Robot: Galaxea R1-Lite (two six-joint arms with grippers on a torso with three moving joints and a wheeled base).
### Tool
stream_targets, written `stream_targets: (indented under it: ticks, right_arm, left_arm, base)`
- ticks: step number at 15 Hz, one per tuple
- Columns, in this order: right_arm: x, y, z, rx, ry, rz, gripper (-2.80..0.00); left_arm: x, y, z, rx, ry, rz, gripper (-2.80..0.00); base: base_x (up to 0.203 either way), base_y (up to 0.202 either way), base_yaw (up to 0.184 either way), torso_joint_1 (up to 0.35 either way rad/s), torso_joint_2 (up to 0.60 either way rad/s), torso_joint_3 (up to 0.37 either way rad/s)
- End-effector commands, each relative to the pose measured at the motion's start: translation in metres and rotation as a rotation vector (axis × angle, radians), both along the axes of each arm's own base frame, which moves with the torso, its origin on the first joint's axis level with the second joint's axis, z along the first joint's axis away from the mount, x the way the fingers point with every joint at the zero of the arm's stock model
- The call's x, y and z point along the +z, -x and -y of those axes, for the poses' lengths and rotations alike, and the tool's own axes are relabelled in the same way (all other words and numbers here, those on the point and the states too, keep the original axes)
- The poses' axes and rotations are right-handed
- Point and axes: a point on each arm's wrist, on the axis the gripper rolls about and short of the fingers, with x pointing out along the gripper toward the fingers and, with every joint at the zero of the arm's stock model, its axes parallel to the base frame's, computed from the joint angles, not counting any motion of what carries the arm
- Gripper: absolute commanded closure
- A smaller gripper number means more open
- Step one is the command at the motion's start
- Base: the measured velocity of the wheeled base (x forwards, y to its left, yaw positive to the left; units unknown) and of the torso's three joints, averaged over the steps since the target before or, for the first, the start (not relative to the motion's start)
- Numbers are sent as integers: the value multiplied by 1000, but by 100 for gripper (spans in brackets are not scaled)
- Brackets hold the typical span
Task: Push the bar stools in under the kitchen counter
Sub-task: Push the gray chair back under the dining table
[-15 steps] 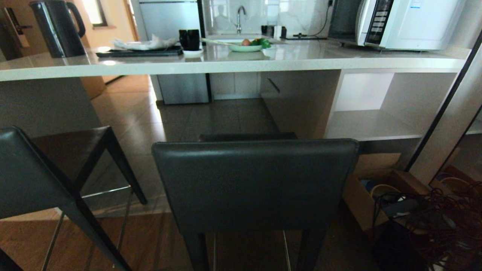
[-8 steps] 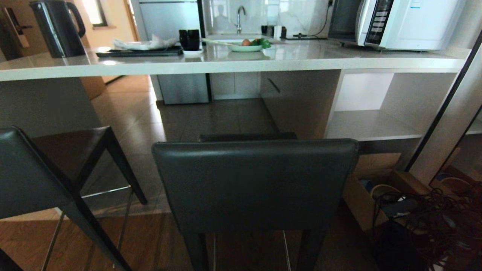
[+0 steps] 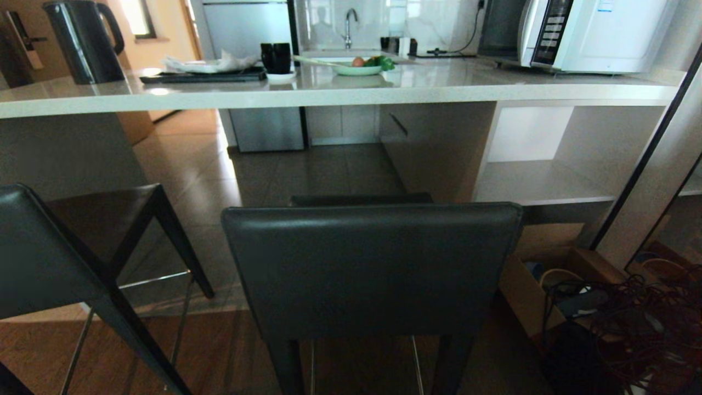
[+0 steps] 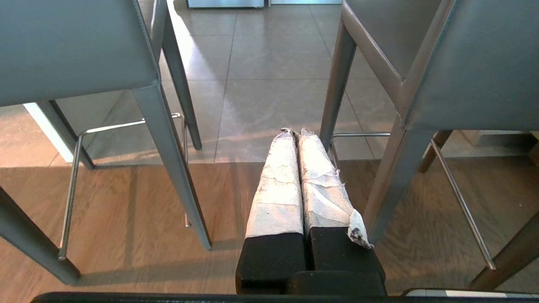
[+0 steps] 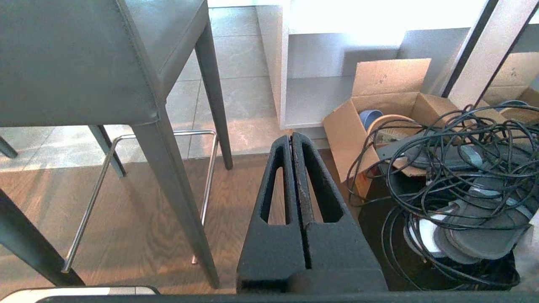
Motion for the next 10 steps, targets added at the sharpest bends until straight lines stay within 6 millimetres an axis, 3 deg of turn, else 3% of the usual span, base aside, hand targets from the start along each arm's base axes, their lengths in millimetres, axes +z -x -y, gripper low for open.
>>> stream_targets:
  ticks: [1,10]
  right_arm:
    - [0,0,0,0,1,-1,0]
    - [0,0,0,0,1,0,0]
  left_arm:
    - [0,0,0,1,0,0,0]
    - [0,0,0,1,2,-1,0]
  base:
    - [0,0,0,0,0,0]
    - [0,0,0,0,0,0]
